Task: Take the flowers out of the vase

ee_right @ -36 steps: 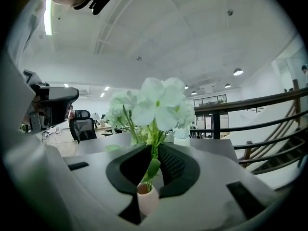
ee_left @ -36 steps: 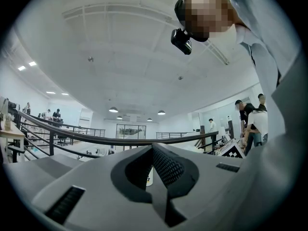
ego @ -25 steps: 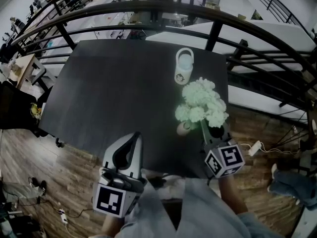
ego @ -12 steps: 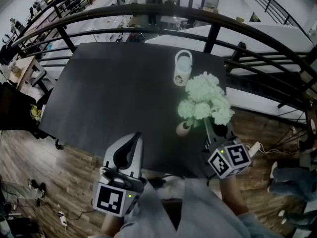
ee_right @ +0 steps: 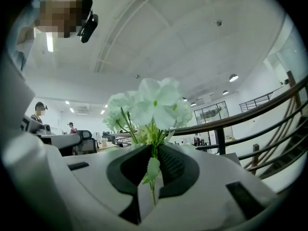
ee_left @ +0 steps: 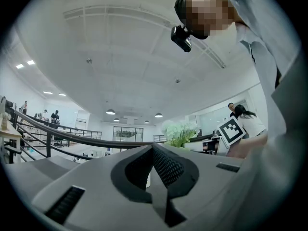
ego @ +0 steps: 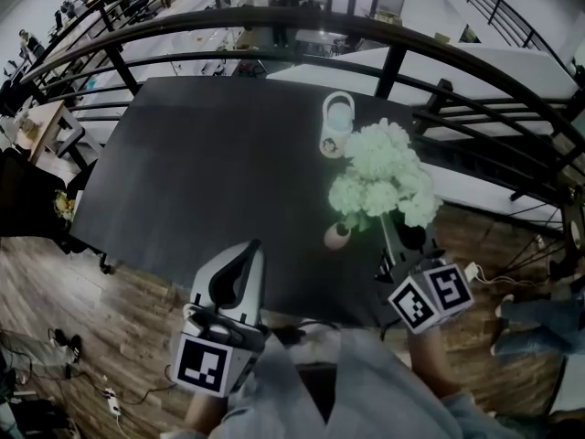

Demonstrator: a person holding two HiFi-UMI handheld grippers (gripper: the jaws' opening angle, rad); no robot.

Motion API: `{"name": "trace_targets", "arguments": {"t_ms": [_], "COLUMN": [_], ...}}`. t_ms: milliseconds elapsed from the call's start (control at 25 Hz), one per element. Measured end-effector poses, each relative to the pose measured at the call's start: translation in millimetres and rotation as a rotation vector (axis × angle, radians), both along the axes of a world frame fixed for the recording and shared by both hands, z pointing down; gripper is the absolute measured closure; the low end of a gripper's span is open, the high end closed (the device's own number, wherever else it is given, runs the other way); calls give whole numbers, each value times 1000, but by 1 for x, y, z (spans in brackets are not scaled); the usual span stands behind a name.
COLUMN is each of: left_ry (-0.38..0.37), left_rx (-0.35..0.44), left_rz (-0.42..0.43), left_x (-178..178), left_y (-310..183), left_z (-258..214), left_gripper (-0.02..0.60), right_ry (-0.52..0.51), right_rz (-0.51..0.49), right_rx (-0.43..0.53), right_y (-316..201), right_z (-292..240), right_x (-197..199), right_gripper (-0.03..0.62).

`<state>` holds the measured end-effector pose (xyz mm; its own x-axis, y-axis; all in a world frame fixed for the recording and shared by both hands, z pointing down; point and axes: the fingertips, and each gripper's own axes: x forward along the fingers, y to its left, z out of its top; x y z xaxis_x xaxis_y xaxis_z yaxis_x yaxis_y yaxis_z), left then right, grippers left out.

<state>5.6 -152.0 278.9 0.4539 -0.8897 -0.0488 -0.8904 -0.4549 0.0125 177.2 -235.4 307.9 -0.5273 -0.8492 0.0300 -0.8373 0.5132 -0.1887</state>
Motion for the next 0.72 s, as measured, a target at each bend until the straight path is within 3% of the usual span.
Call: {"name": "trace_targets", "arguments": {"t_ms": [720], "left_ry": [16], "left_rx": [-19], "left_rz": [-90], "left_x": [-32], "left_y": [8], "left_z": [5], "left_gripper": [584], "right_ry": [59], "right_rz": [-169], "right_rx": [-88], "right_y": [8], "right_z": [35], "right_x": [-64], "right_gripper": [553]}}
